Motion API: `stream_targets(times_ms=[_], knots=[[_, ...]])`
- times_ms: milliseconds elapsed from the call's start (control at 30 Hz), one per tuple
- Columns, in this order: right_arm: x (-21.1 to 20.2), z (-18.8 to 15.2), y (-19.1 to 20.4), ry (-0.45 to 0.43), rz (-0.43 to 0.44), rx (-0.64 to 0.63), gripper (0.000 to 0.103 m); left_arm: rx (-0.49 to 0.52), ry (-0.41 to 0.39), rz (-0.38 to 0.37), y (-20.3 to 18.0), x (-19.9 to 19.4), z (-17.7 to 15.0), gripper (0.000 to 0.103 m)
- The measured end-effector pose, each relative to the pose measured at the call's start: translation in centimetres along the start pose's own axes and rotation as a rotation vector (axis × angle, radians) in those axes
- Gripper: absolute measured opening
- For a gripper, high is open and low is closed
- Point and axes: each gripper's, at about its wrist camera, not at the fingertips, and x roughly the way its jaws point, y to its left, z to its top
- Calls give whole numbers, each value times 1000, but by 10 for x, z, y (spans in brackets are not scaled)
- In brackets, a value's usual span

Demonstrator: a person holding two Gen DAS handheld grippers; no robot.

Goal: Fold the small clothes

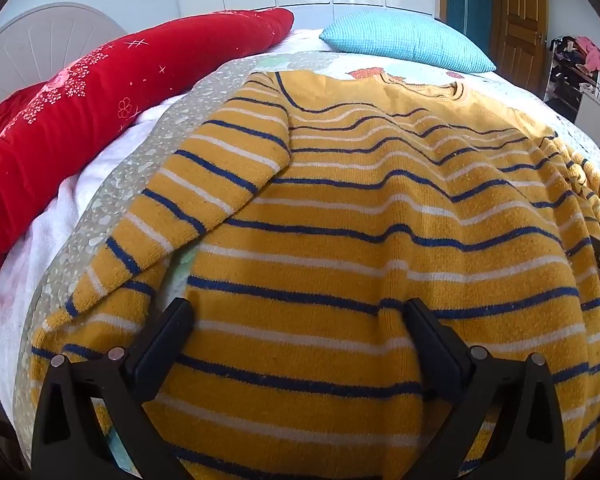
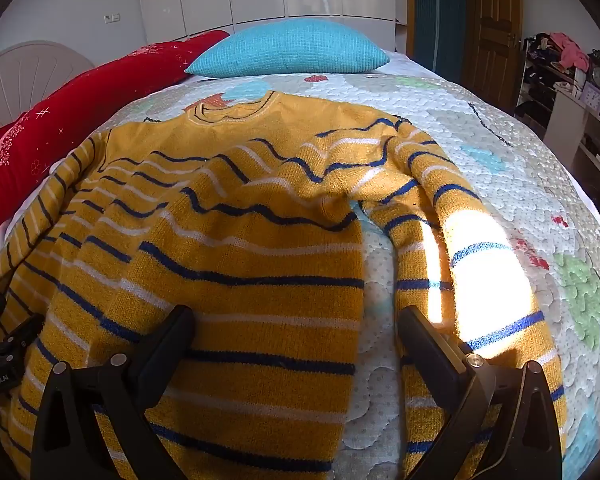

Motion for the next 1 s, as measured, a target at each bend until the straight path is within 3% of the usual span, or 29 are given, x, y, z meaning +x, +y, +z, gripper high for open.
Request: stream_targets(times_ms=[1000], knots=[[-17, 12, 9, 0, -3, 0, 103, 0, 1, -1, 0, 0, 1, 103]])
